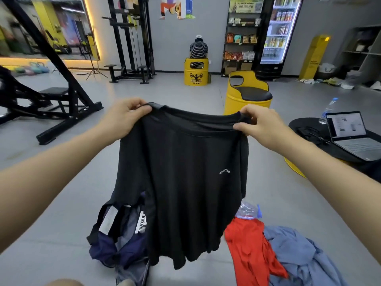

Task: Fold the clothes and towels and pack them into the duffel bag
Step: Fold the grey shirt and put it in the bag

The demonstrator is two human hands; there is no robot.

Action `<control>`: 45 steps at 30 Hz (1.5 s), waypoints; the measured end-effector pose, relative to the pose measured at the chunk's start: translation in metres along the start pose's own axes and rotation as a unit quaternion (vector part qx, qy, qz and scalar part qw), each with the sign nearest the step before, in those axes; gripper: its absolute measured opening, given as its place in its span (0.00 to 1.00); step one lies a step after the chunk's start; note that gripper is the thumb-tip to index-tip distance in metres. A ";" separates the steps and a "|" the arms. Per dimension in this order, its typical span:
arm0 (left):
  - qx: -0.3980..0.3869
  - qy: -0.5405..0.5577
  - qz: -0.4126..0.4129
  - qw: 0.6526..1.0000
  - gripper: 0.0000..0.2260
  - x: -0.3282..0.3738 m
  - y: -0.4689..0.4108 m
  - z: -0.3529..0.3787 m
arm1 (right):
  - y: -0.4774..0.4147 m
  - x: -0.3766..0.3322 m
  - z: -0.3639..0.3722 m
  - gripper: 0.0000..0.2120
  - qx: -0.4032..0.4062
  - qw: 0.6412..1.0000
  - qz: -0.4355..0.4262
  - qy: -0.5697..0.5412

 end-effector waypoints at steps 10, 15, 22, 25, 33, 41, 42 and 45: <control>-0.059 -0.167 -0.012 0.984 0.06 -0.043 -0.018 0.033 | -0.013 0.063 0.048 0.04 -0.033 0.990 0.129 -0.050; -0.112 -0.076 -0.217 0.967 0.07 -0.154 -0.040 0.082 | -0.039 0.111 0.108 0.03 -0.027 0.984 0.164 -0.062; 0.040 -0.025 -0.110 0.993 0.06 -0.199 -0.092 0.112 | -0.106 0.156 0.143 0.10 0.018 0.993 0.117 0.011; 0.096 -0.087 -0.018 0.991 0.07 -0.174 -0.110 0.092 | -0.124 0.135 0.116 0.07 0.080 0.994 0.032 0.063; 0.114 -0.238 0.219 0.939 0.15 -0.114 -0.081 0.055 | -0.071 0.083 0.081 0.10 0.167 0.968 -0.131 0.131; -0.060 -0.279 0.164 0.944 0.17 -0.289 0.077 0.202 | 0.071 0.216 0.298 0.12 -0.016 0.989 -0.028 0.142; -0.090 -0.274 0.149 0.946 0.18 -0.320 0.102 0.229 | 0.094 0.239 0.332 0.12 -0.051 0.990 -0.005 0.135; -0.190 -0.275 0.103 0.937 0.18 -0.397 0.182 0.306 | 0.173 0.297 0.424 0.16 -0.144 0.980 0.070 0.116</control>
Point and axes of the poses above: each hand's wrist, its own y-axis away from the middle knuckle, its own z-axis out of the palm, x = y × z, the point moved 10 cm from there along -y, towards the middle knuckle, and after that the axes turned 3 degrees about z, right-handed, at the moved point
